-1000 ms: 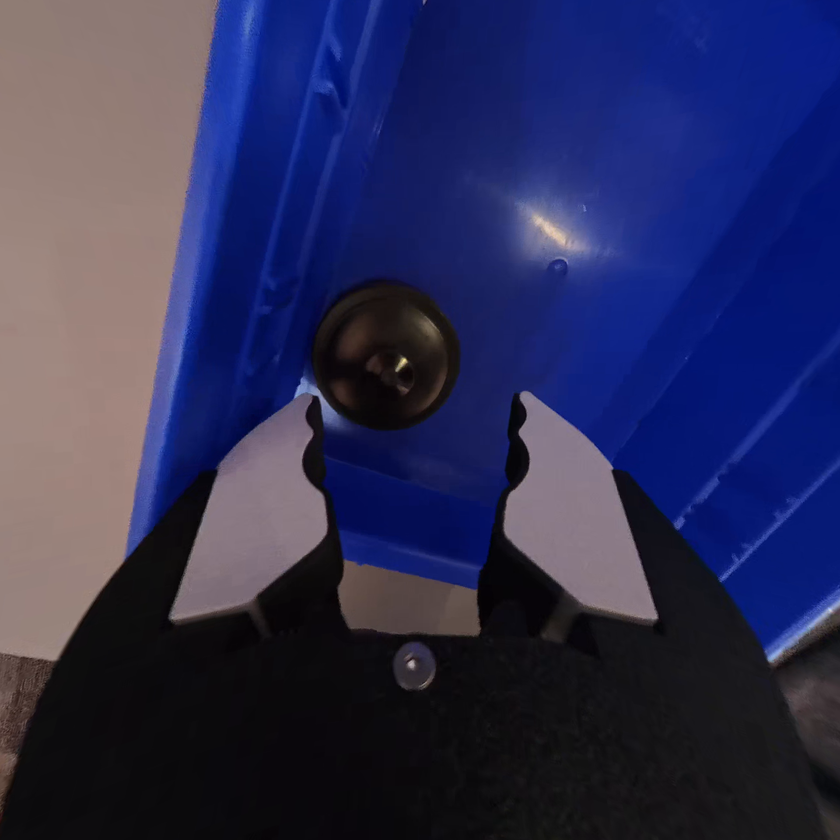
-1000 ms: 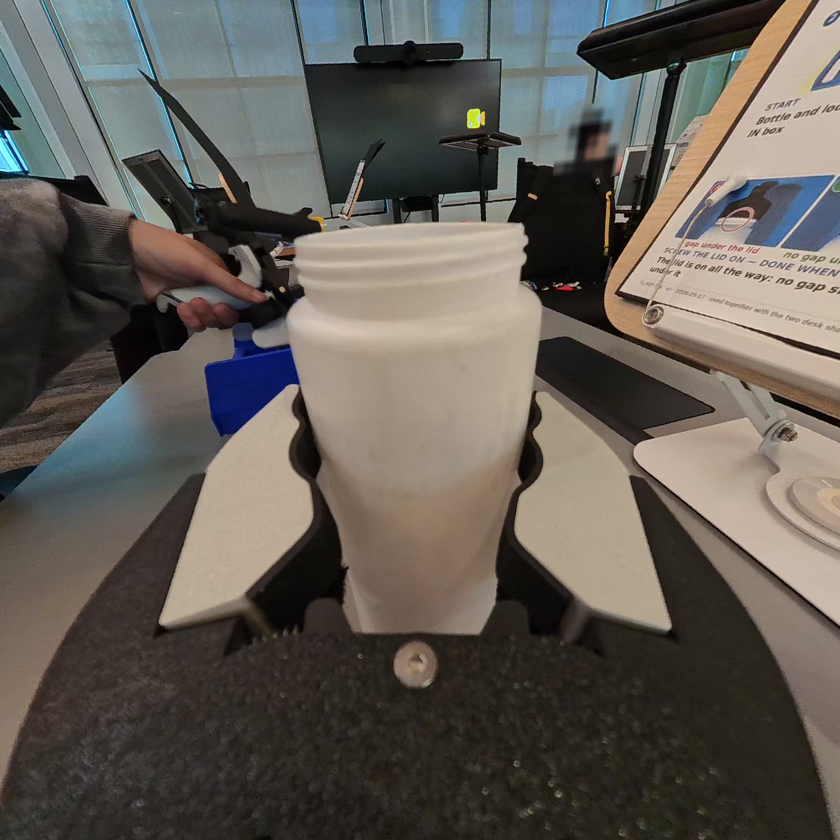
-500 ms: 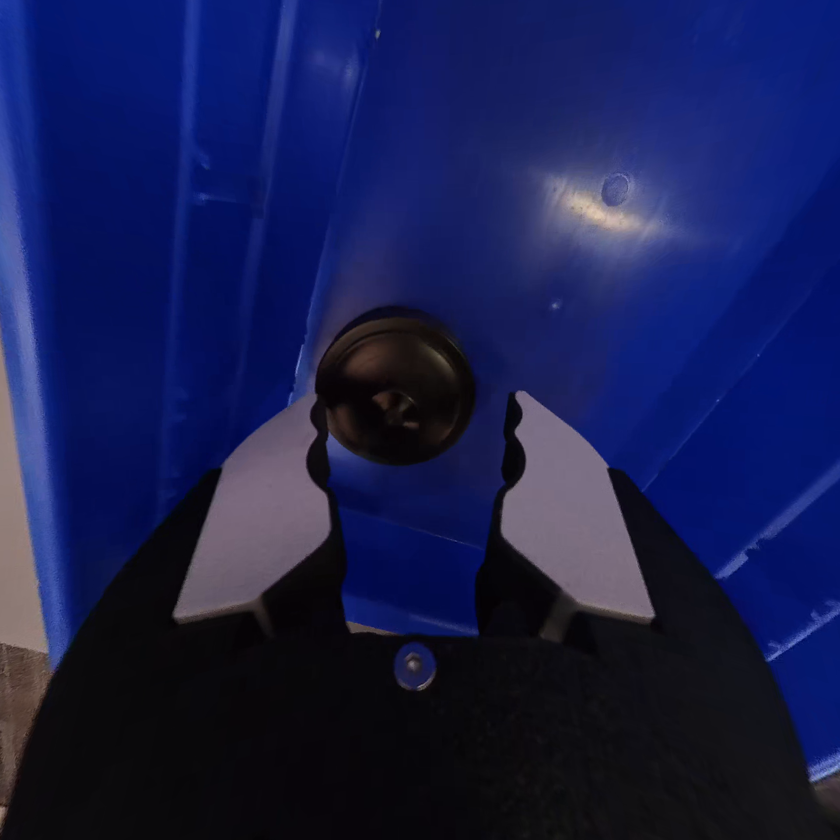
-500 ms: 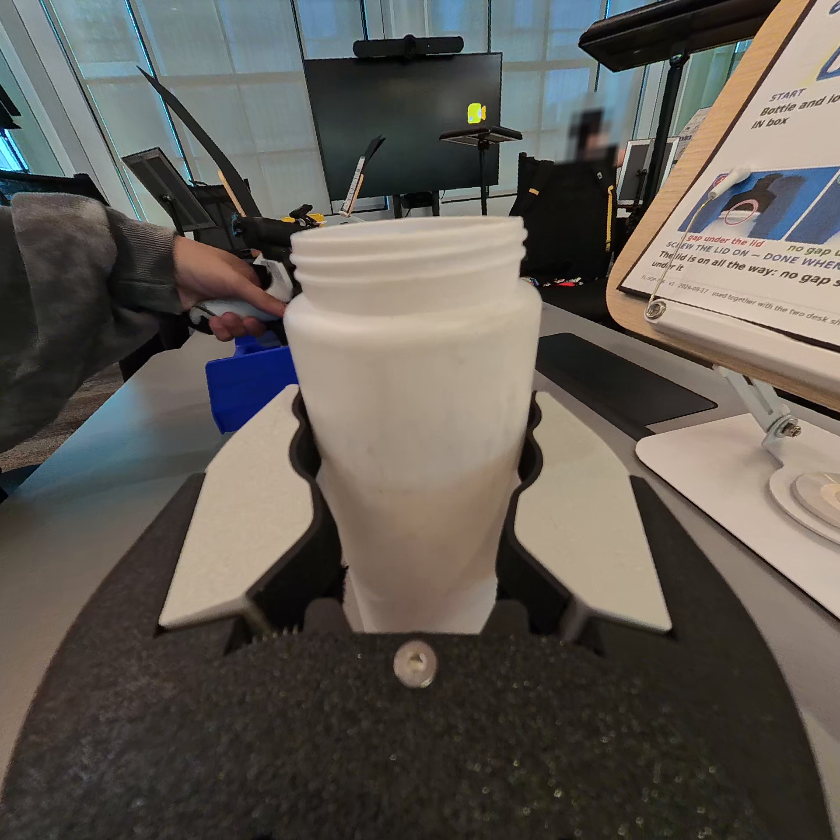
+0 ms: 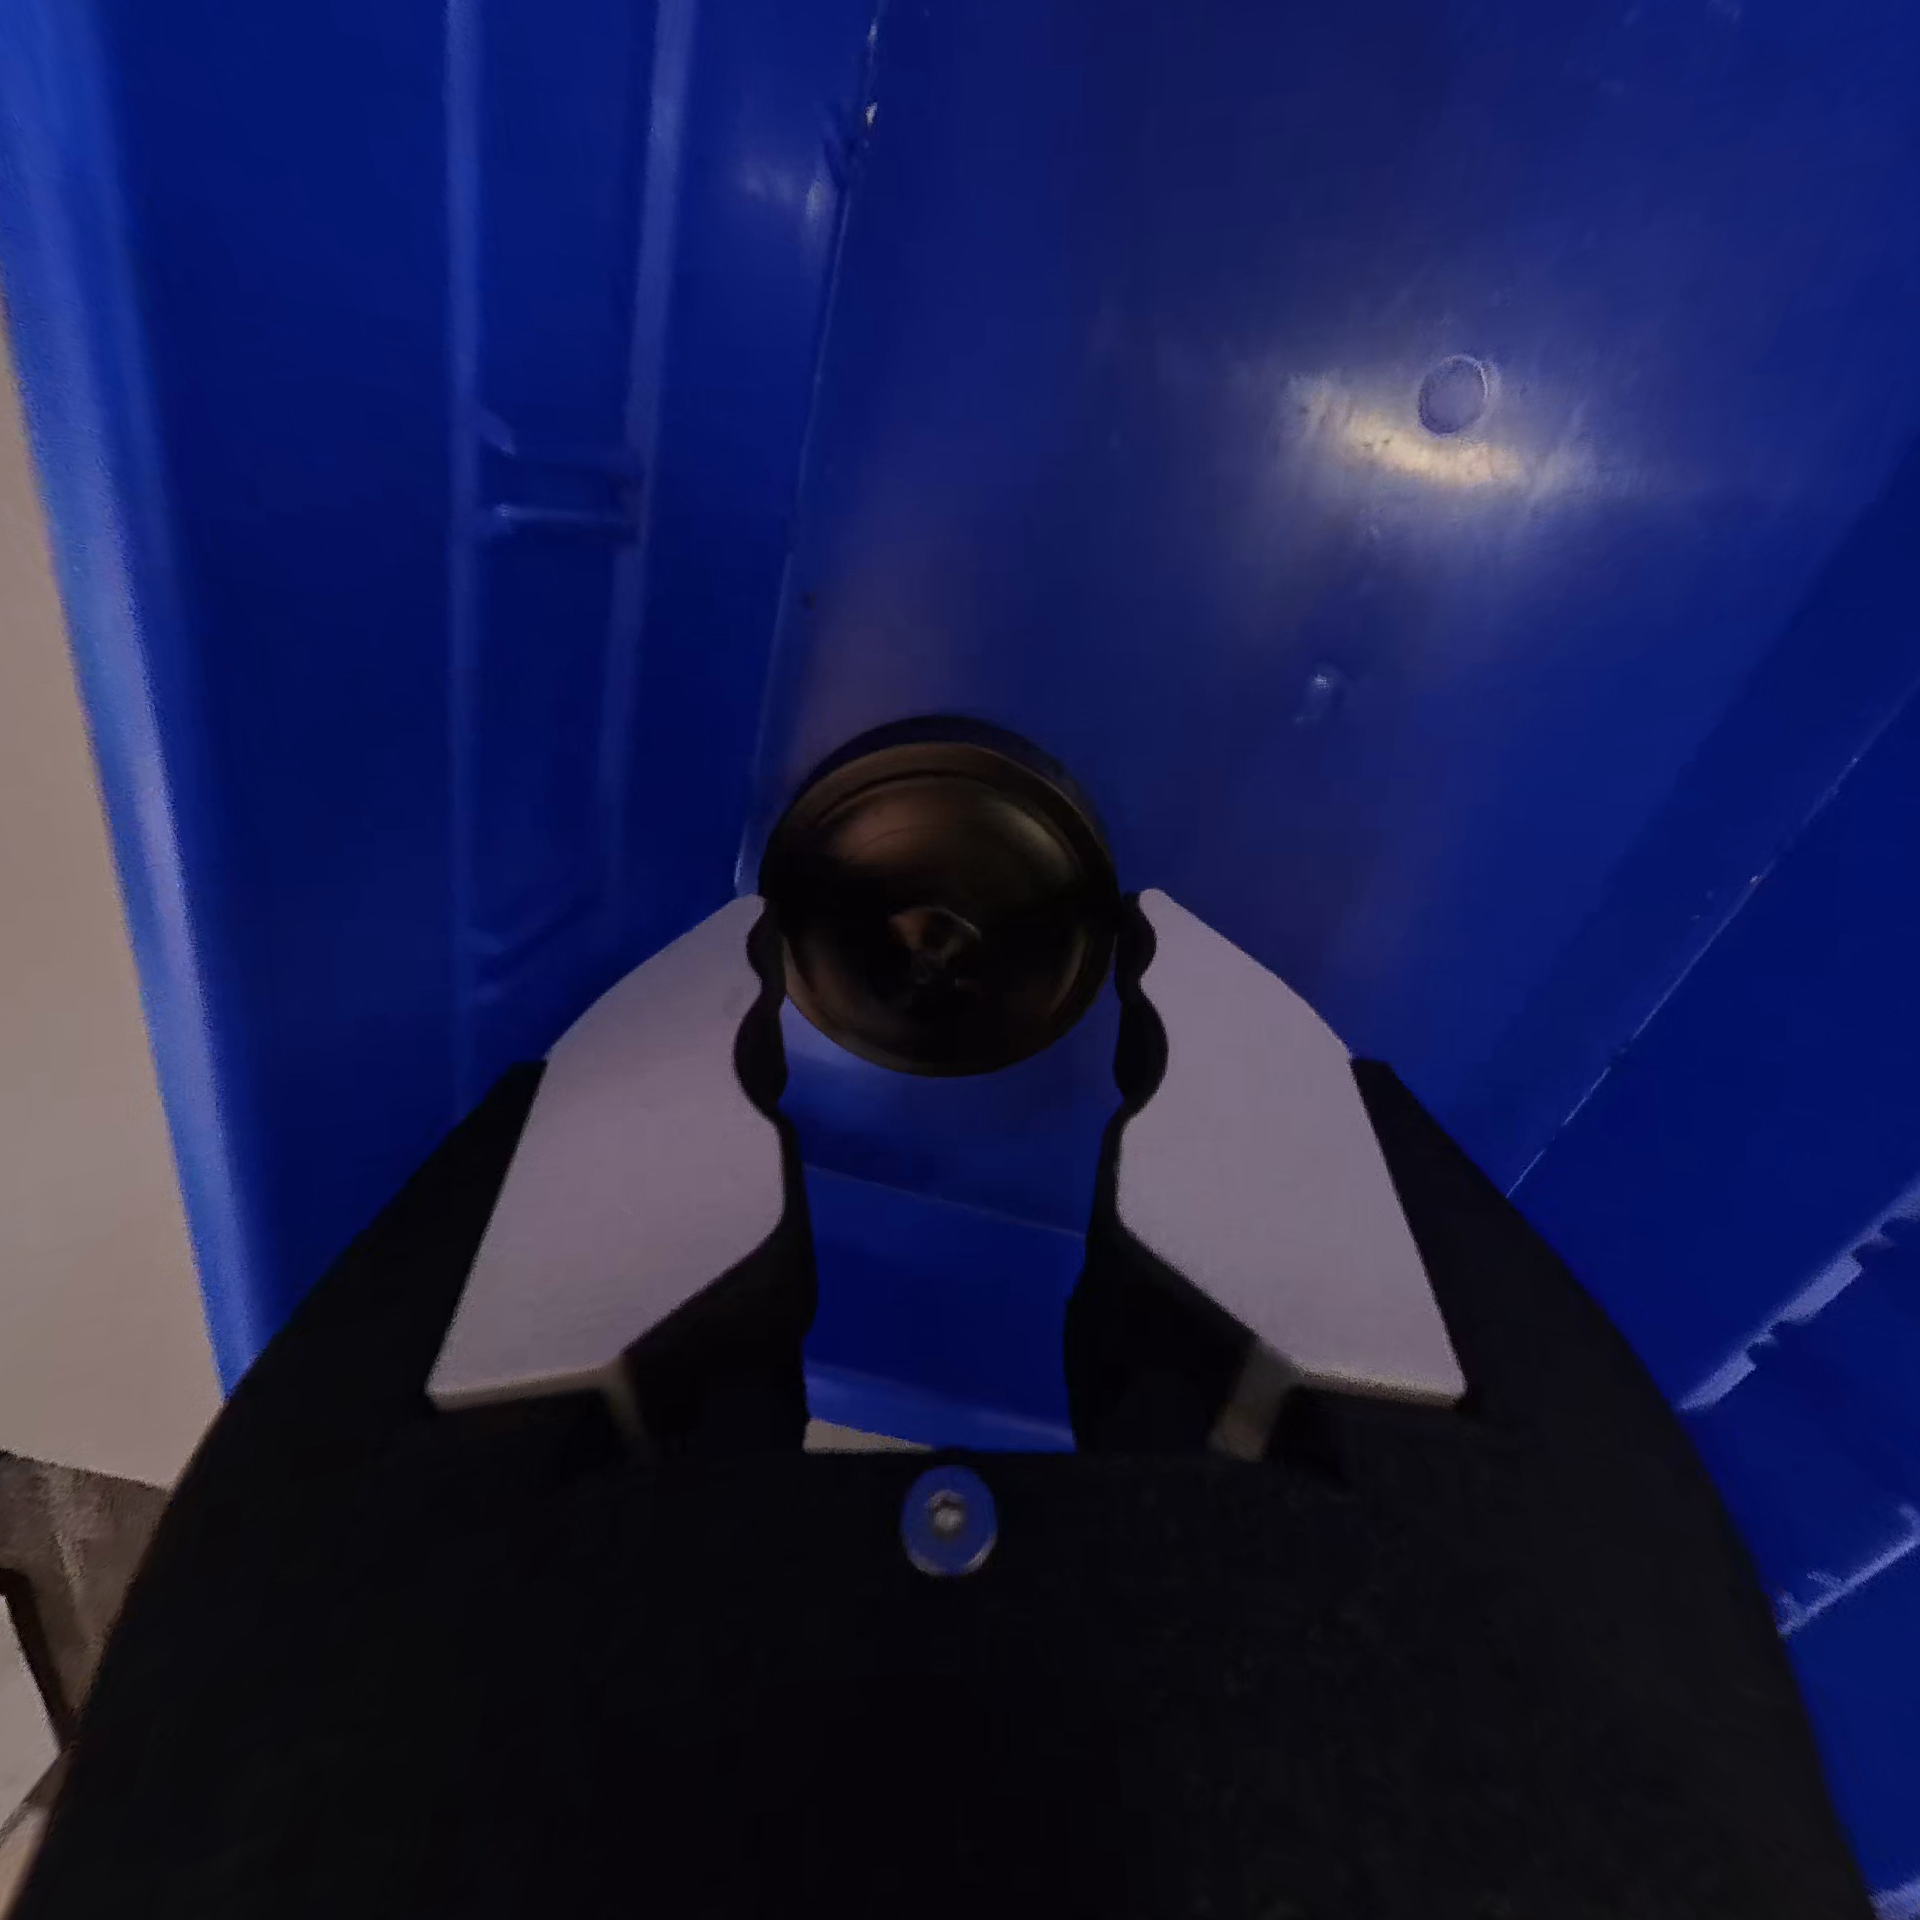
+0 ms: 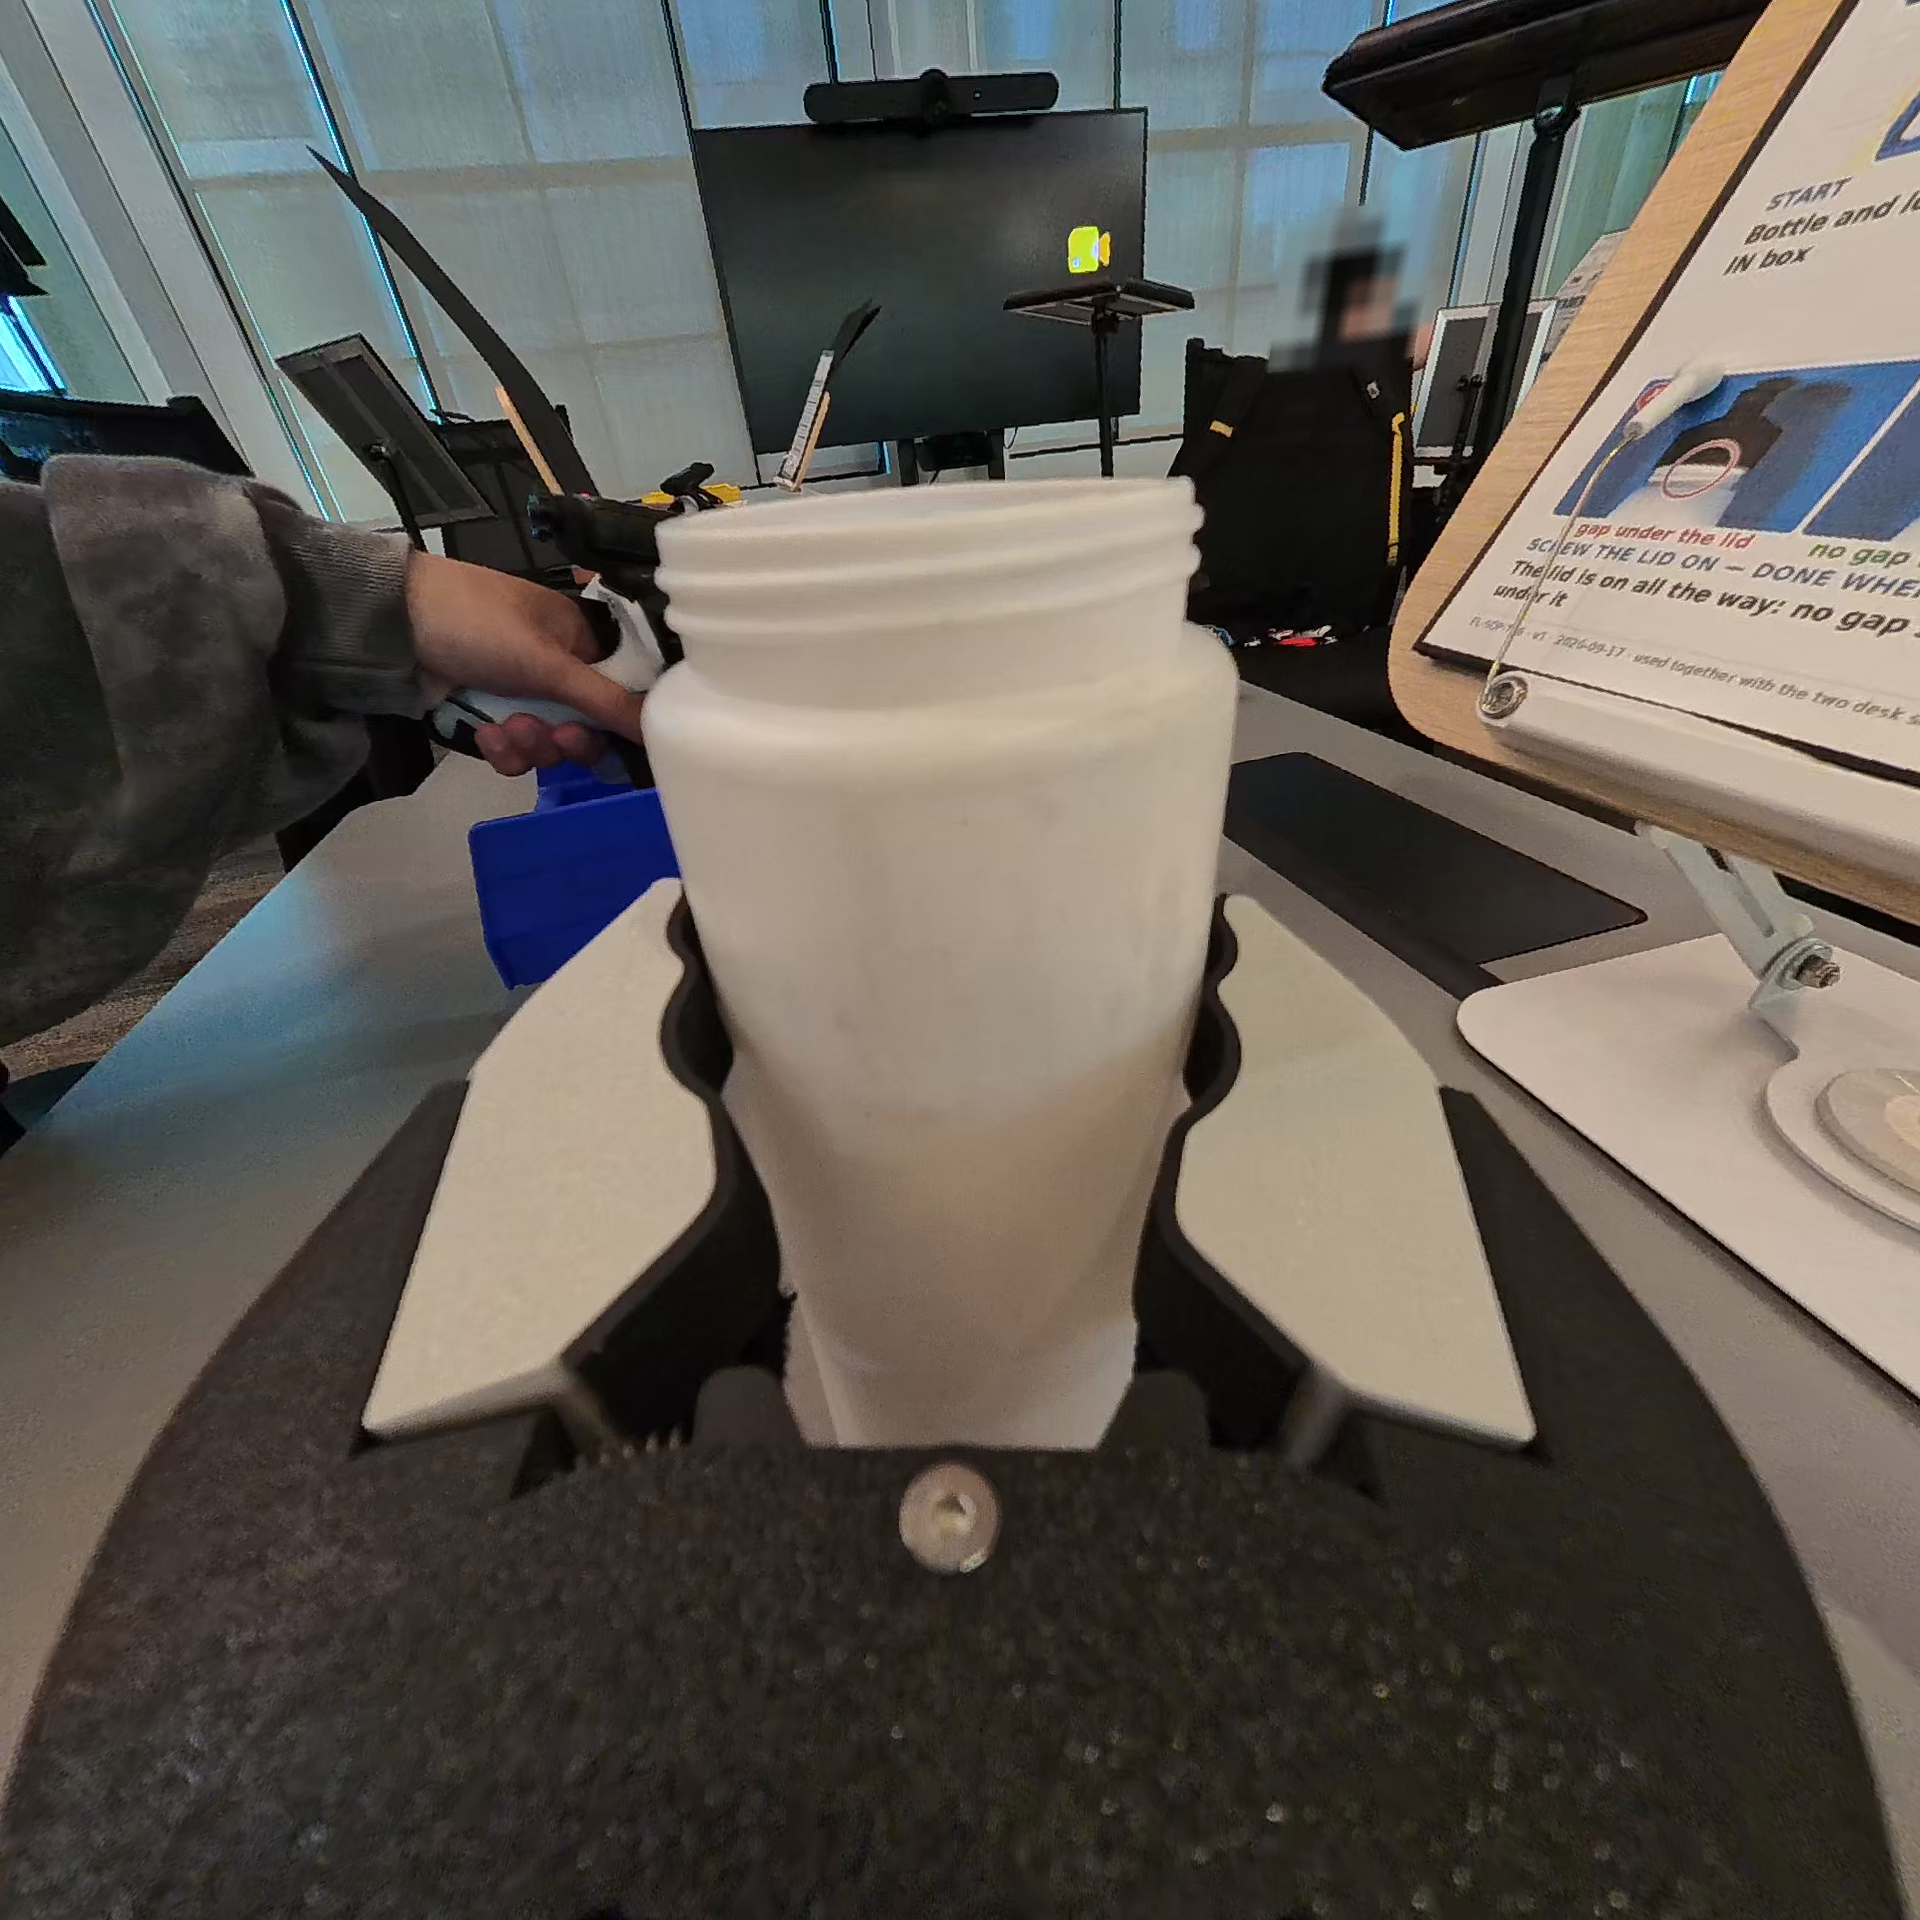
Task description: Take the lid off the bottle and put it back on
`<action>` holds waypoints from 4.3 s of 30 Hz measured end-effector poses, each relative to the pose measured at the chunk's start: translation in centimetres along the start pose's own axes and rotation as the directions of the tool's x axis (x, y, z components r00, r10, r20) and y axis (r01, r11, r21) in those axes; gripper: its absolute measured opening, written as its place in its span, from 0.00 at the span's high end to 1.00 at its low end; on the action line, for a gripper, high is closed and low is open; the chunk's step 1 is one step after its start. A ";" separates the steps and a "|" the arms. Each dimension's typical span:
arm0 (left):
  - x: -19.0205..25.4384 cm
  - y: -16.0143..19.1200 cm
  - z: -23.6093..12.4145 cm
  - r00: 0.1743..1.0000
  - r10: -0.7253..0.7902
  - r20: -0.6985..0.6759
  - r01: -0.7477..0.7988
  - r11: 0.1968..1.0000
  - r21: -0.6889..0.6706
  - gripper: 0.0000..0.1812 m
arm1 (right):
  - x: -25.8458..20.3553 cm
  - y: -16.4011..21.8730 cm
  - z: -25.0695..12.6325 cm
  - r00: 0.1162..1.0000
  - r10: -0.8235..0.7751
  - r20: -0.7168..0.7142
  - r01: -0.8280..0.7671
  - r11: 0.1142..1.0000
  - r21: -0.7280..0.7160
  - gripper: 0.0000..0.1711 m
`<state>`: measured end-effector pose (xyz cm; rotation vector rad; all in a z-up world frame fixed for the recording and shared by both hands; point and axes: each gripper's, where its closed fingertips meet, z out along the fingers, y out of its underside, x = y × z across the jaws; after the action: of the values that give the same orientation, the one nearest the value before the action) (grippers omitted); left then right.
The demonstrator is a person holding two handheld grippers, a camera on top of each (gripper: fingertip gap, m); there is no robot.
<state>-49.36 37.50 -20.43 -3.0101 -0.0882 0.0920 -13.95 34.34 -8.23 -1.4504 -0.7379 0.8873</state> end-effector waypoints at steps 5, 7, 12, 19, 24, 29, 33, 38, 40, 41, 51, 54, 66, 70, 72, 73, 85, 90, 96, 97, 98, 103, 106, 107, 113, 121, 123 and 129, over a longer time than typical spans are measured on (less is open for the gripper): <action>1.4 0.0 -0.6 0.993 0.081 -0.081 -0.080 0.997 0.019 0.66 | 0.0 0.1 0.0 1.000 0.003 0.000 -0.003 1.000 0.000 0.49; 1.9 -0.2 -1.5 0.986 0.141 -0.090 -0.139 0.990 0.036 0.66 | 0.0 0.1 0.0 1.000 0.004 0.001 -0.004 1.000 -0.001 0.49; 7.7 -1.6 -10.1 0.912 0.373 -0.168 -0.340 0.920 0.196 0.67 | 0.0 0.2 0.1 1.000 0.003 -0.001 -0.003 1.000 -0.004 0.49; 24.2 2.8 -23.3 0.636 0.742 -0.214 -0.680 0.670 0.298 0.67 | -0.1 0.3 0.4 0.999 -0.024 -0.027 0.024 0.999 -0.025 0.49; 32.3 4.5 -23.5 0.574 0.796 -0.194 -0.775 0.604 0.183 0.67 | -0.1 0.3 0.5 0.999 -0.036 -0.036 0.035 0.999 -0.027 0.49; 35.5 3.9 -22.8 0.589 0.795 -0.146 -0.789 0.605 0.112 0.67 | -0.1 0.3 0.5 0.999 -0.035 -0.042 0.033 0.999 -0.029 0.49; 36.2 4.0 -21.9 0.600 0.789 -0.132 -0.790 0.610 0.059 0.67 | 0.0 0.3 0.5 0.998 -0.036 -0.044 0.035 0.999 -0.033 0.49; 36.4 3.9 -21.7 0.598 0.796 -0.093 -0.794 0.604 0.068 0.67 | 0.0 0.4 0.6 0.998 -0.037 -0.042 0.035 0.999 -0.037 0.49; 36.4 3.9 -21.6 0.584 0.807 -0.088 -0.804 0.590 0.077 0.67 | 0.0 0.4 0.6 0.998 -0.037 -0.044 0.036 0.999 -0.038 0.49; 36.4 3.9 -21.6 0.562 0.823 -0.080 -0.819 0.567 0.085 0.67 | 0.1 0.4 0.6 0.998 -0.038 -0.046 0.036 0.999 -0.039 0.49; 36.2 3.9 -21.5 0.301 0.950 -0.078 -0.926 0.311 0.214 0.67 | 0.1 0.4 0.6 0.998 -0.032 -0.048 0.030 0.999 -0.038 0.49; 36.1 4.1 -21.5 0.121 0.991 -0.062 -0.964 0.133 0.232 0.67 | 0.0 0.4 0.6 0.998 -0.040 -0.043 0.039 0.998 -0.040 0.49; 36.0 4.1 -21.6 -0.446 0.894 -0.031 -0.848 -0.412 0.334 0.67 | 0.0 0.5 0.6 0.999 -0.034 -0.035 0.032 0.998 -0.052 0.49; 36.0 4.6 -21.7 -0.320 0.942 -0.098 -0.895 -0.267 0.358 0.54 | 0.1 0.5 0.7 0.999 -0.031 -0.035 0.030 0.998 -0.048 0.49; 36.0 4.6 -21.9 -0.203 0.974 -0.105 -0.915 -0.150 0.374 0.41 | 0.1 0.5 0.7 0.999 -0.030 -0.036 0.028 0.998 -0.048 0.49; 36.4 3.9 -21.9 -0.094 0.993 -0.070 -0.916 -0.059 0.396 0.42 | 0.1 0.5 0.7 0.999 -0.029 -0.036 0.027 0.998 -0.048 0.49; 36.2 2.6 -21.2 0.662 0.727 -0.182 -0.579 0.651 0.491 0.47 | 0.1 0.5 0.7 0.999 -0.023 -0.041 0.021 0.998 -0.052 0.49; 36.7 3.2 -20.7 0.630 0.733 -0.255 -0.602 0.669 0.436 0.61 | 0.1 0.6 0.8 0.998 -0.034 -0.051 0.030 0.997 -0.071 0.49; 36.4 3.7 -20.7 0.367 0.900 -0.234 -0.799 0.434 0.415 0.62 | -0.1 0.7 1.0 0.998 -0.047 -0.052 0.043 0.996 -0.079 0.49; 36.4 3.8 -20.7 0.292 0.926 -0.237 -0.833 0.368 0.413 0.62 | -0.1 0.7 1.0 0.998 -0.045 -0.051 0.041 0.996 -0.078 0.49; 36.4 3.8 -20.7 0.214 0.947 -0.239 -0.862 0.298 0.409 0.62 | -0.1 0.7 1.0 0.998 -0.047 -0.051 0.043 0.996 -0.078 0.49; 36.2 4.4 -20.7 -0.275 0.945 -0.179 -0.890 -0.179 0.419 0.62 | -0.2 0.7 0.9 0.998 -0.053 -0.042 0.050 0.996 -0.079 0.49; 35.9 4.5 -20.6 -0.471 0.864 -0.180 -0.838 -0.374 0.396 0.62 | -0.3 0.7 1.0 0.998 -0.057 -0.040 0.053 0.995 -0.085 0.49; 35.9 4.5 -20.6 -0.490 0.848 -0.200 -0.839 -0.397 0.372 0.62 | -0.2 0.8 1.1 0.998 -0.050 -0.047 0.045 0.995 -0.088 0.49; 36.2 3.6 -20.2 -0.400 0.907 -0.133 -0.875 -0.334 0.352 0.51 | -0.1 0.8 1.1 0.998 -0.045 -0.051 0.041 0.996 -0.081 0.49; 37.6 2.8 -22.8 0.324 0.907 -0.270 -0.616 0.419 0.667 0.42 | 0.1 0.8 1.1 0.998 -0.035 -0.055 0.031 0.997 -0.068 0.49; 37.0 2.8 -22.9 0.475 0.812 -0.341 -0.450 0.556 0.699 0.45 | 0.1 0.8 1.2 0.998 -0.032 -0.056 0.029 0.998 -0.063 0.49; 36.5 3.1 -20.5 0.690 0.641 -0.336 -0.301 0.676 0.672 0.49 | 0.2 0.9 1.2 0.998 -0.027 -0.062 0.022 0.997 -0.070 0.49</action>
<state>-11.47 34.10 -2.63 -2.2370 0.7035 -0.6010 -14.92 35.01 -9.13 -1.5207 -0.7443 0.8005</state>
